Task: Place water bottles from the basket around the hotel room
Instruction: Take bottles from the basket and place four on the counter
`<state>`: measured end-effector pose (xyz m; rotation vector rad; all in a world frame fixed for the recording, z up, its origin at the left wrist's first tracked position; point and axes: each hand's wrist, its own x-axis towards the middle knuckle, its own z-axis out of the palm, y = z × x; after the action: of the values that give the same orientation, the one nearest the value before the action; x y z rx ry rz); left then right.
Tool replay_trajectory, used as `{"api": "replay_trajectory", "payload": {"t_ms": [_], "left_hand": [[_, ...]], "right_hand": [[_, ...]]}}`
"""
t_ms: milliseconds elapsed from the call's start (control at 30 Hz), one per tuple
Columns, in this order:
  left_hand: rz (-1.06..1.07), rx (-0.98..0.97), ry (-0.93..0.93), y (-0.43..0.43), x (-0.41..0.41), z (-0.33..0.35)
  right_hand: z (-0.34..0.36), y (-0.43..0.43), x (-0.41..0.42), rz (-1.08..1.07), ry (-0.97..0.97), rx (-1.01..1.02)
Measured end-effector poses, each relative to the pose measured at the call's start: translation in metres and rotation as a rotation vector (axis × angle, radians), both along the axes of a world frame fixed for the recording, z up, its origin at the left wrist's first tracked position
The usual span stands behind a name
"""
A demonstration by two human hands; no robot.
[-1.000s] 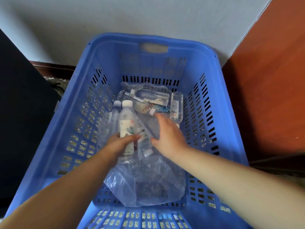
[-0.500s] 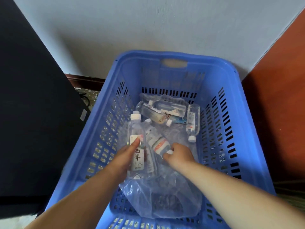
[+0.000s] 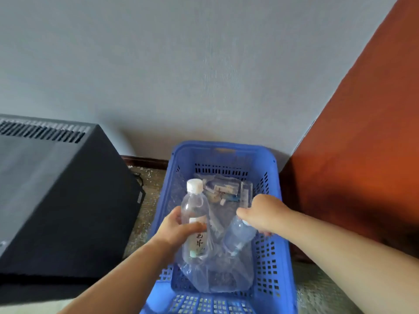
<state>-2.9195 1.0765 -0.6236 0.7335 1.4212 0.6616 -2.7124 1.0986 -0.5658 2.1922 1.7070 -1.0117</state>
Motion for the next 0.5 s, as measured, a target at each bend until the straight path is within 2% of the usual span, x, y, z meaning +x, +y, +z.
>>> {"api": "replay_trajectory", "payload": {"t_ms": [100, 233, 367, 500], "left_hand": [[-0.138, 0.111, 0.195, -0.003, -0.001, 0.095], [-0.379, 0.259, 0.439, -0.004, -0.001, 0.227], [-0.545, 0.39, 0.539, 0.001, 0.009, 0.365], [-0.694, 0.539, 0.567, -0.002, 0.028, 0.489]], "right_hand": [[0.102, -0.006, -0.002, -0.137, 0.091, -0.129], [0.252, -0.011, -0.005, -0.235, 0.172, -0.172], [0.401, -0.025, 0.001, -0.225, 0.164, -0.138], [0.532, -0.05, 0.019, -0.215, 0.178, 0.02]]}}
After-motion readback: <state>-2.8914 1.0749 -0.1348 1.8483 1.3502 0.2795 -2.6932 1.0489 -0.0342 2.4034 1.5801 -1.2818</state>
